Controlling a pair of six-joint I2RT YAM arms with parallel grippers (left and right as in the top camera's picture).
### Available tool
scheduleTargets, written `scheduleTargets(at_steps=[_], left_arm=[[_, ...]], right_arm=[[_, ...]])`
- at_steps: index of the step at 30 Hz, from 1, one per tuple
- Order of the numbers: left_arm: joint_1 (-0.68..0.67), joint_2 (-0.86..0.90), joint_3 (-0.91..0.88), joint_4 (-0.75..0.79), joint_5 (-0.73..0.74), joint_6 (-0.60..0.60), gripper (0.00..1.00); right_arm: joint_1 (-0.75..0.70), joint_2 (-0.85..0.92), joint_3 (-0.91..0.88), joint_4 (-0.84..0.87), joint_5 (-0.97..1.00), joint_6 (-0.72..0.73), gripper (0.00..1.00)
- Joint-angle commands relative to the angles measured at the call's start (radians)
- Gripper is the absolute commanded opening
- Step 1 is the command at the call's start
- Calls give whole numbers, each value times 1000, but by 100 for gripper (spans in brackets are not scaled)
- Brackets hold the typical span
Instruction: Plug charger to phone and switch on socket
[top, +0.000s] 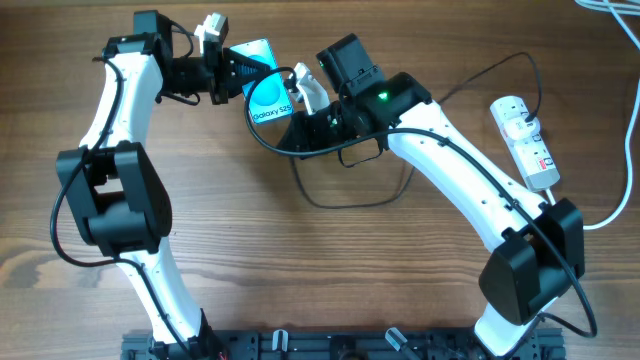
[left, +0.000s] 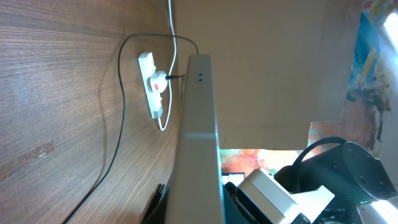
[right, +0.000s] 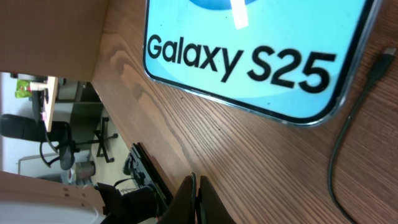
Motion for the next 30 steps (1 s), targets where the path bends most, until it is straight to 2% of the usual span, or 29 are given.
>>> scheduleTargets(at_steps=[1,4,6,8,9,13,17,23,30], left_arm=[[0,-22,8,3,-7,-9,4],[13,-22,8,11,-147,-10,4],[42,-22,8,23,-243,-10,4],[81,-22,8,26,-319,-10,4],[104,-22,8,25,-343,-10,4],[198,-22,8,25,-358,-14,4],[250,-22,8,23,-359,-32,4],[243,-22,7,19,-362,-36,4],[231,-22,7,17,-365,-36,4]], right_arm=[[2,-21,-5,-5,39,1,4],[2,-21,-5,-32,162,5,5],[2,-20,-5,-42,233,5,23],[2,-11,-5,-32,261,4,50],[2,-3,-5,-24,261,3,56],[2,55,-1,49,270,2,57],[2,131,21,128,321,12,52],[5,391,204,76,401,-19,47],[55,481,205,101,573,-27,38]])
